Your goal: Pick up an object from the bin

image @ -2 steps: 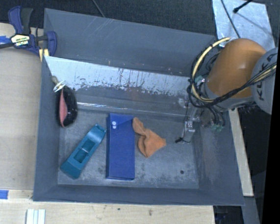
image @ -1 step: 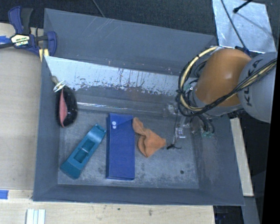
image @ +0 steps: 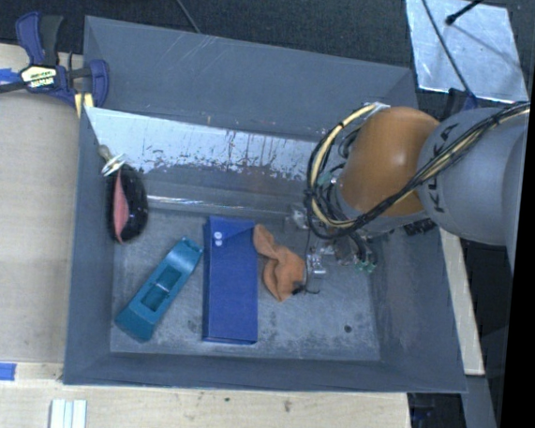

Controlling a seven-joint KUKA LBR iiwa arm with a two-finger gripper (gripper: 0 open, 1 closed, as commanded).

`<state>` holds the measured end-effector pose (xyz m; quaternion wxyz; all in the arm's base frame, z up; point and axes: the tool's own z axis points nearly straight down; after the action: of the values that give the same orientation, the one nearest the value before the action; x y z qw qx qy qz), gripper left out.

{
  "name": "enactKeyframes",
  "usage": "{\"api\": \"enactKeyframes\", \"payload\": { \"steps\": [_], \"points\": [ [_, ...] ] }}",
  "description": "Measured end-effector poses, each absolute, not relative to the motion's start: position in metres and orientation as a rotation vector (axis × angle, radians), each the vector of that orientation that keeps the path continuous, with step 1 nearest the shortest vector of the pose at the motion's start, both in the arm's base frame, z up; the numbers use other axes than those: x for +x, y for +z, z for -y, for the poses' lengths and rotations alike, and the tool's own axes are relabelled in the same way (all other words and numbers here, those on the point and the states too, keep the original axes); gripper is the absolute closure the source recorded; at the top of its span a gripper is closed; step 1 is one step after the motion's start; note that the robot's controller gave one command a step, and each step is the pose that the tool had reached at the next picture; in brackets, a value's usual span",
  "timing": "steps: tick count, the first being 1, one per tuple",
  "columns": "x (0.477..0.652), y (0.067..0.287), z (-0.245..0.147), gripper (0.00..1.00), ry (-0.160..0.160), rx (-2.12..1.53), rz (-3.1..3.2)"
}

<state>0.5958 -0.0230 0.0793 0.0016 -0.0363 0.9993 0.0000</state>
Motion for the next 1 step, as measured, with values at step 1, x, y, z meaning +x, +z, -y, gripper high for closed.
{"api": "enactKeyframes", "payload": {
  "steps": [1],
  "points": [
    [0.5775,0.074,0.0257,1.0,-0.001,0.045,-3.138]
  ]
}}
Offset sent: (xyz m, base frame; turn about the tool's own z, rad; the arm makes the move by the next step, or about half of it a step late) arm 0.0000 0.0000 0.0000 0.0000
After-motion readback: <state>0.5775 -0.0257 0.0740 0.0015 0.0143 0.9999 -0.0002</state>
